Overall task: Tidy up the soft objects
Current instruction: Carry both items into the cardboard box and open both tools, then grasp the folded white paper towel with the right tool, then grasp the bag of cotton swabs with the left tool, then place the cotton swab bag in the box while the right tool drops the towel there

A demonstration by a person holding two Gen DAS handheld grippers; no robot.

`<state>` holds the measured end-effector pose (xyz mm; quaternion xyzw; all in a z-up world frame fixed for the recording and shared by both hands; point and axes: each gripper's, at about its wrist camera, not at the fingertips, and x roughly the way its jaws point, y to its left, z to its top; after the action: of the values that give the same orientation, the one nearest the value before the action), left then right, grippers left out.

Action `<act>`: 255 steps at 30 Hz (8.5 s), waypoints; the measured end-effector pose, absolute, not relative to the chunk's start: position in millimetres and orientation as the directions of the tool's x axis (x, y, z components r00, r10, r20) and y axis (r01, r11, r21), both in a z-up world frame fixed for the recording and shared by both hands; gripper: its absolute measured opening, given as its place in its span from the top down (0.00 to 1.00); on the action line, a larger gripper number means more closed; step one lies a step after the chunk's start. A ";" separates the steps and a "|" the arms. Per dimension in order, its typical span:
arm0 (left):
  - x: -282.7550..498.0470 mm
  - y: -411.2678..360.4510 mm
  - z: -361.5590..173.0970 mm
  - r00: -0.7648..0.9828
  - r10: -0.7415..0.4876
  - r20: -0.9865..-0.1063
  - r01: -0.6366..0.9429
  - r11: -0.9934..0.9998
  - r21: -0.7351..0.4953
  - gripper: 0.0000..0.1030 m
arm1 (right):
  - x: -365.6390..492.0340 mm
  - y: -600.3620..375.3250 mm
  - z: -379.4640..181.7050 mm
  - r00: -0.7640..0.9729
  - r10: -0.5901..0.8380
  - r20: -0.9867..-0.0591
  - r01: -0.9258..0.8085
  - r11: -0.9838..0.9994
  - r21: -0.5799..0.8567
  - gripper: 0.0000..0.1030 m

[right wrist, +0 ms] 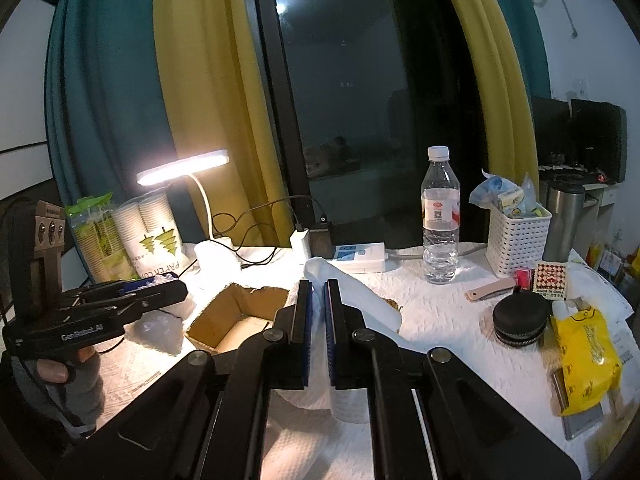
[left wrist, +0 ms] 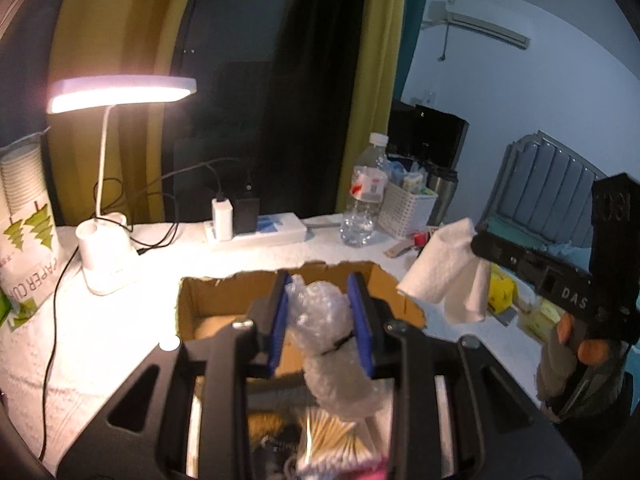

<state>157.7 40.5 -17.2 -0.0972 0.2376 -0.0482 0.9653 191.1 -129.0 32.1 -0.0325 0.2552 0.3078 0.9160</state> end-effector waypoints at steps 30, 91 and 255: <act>243.3 36.2 -74.7 0.803 -0.141 -0.579 -0.011 0.968 -0.251 0.34 | 262.1 -109.9 -47.6 0.583 0.480 -0.655 -0.543 0.830 0.126 0.57; 121.1 22.8 -115.4 0.736 -0.133 -0.664 -0.009 0.978 -0.206 0.20 | 141.4 -102.2 -106.4 0.473 0.360 -0.804 -0.508 0.857 0.085 0.49; 211.4 85.4 -79.8 0.780 -0.041 -0.625 -0.080 0.983 -0.164 0.49 | 258.8 -32.7 -63.3 0.503 0.431 -0.749 -0.648 0.761 0.002 0.62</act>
<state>211.4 85.4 -79.8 -0.0909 0.3317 0.0104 0.9389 258.8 -32.7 -63.3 -0.1409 0.3860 0.3154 0.8554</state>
